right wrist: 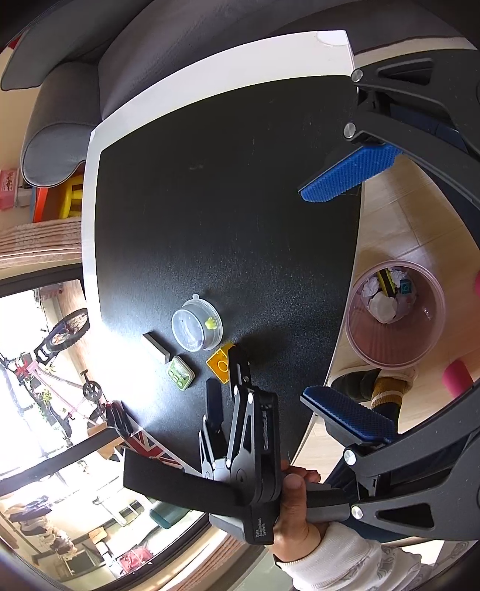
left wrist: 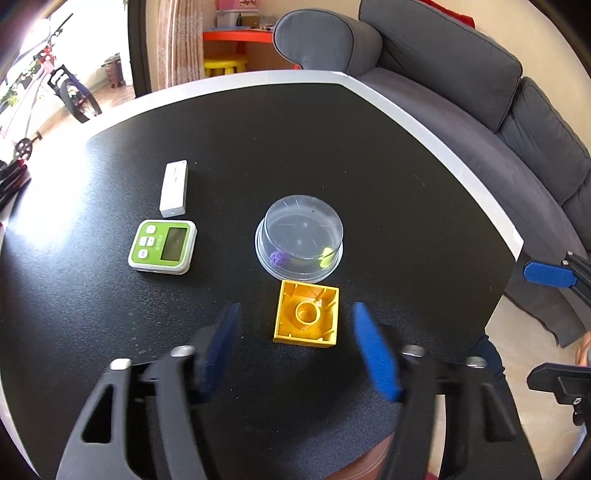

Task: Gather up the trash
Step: 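Move the left gripper to the yellow toy block and grasp it, then grasp the clear dome container with the right gripper while the left holds the block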

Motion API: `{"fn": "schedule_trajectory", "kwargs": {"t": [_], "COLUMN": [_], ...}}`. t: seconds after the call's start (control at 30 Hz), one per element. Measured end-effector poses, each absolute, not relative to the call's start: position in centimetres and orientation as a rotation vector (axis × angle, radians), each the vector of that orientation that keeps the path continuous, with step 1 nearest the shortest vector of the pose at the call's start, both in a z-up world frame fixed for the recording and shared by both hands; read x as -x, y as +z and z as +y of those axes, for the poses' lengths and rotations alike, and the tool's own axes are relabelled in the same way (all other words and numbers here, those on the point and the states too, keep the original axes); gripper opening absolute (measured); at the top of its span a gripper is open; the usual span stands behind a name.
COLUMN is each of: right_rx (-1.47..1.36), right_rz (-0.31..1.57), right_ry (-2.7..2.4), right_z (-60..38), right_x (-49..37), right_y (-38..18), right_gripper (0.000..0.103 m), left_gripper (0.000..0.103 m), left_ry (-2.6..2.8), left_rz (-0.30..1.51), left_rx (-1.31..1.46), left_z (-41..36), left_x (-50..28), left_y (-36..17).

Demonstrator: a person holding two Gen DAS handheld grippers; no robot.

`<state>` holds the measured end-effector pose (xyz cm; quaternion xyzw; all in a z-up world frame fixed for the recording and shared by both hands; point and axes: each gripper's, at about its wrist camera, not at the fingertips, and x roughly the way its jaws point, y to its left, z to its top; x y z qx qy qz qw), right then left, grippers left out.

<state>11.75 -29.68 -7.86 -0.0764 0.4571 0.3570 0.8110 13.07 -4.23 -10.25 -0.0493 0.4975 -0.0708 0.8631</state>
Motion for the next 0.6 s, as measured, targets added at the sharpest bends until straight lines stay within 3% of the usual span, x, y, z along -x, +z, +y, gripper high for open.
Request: {"fn": "schedule_trajectory", "kwargs": {"t": [0.03, 0.1, 0.6], "right_rx": [0.164, 0.164, 0.192], "right_rz": [0.976, 0.976, 0.954], "right_ry": [0.764, 0.766, 0.804], "right_z": [-29.6, -29.5, -26.6], "right_x": [-11.8, -11.9, -13.7], "right_y": [-7.9, -7.9, -7.3], "right_gripper": [0.098, 0.098, 0.098], "left_gripper": [0.039, 0.033, 0.033], "left_ry": [-0.150, -0.151, -0.096], "left_rz": [1.048, 1.049, 0.997], "left_rx": [0.102, 0.100, 0.119], "left_z": [-4.3, -4.3, -2.1], "left_x": [-13.1, -13.0, -11.5], "left_y": [-10.4, -10.4, -8.0]}}
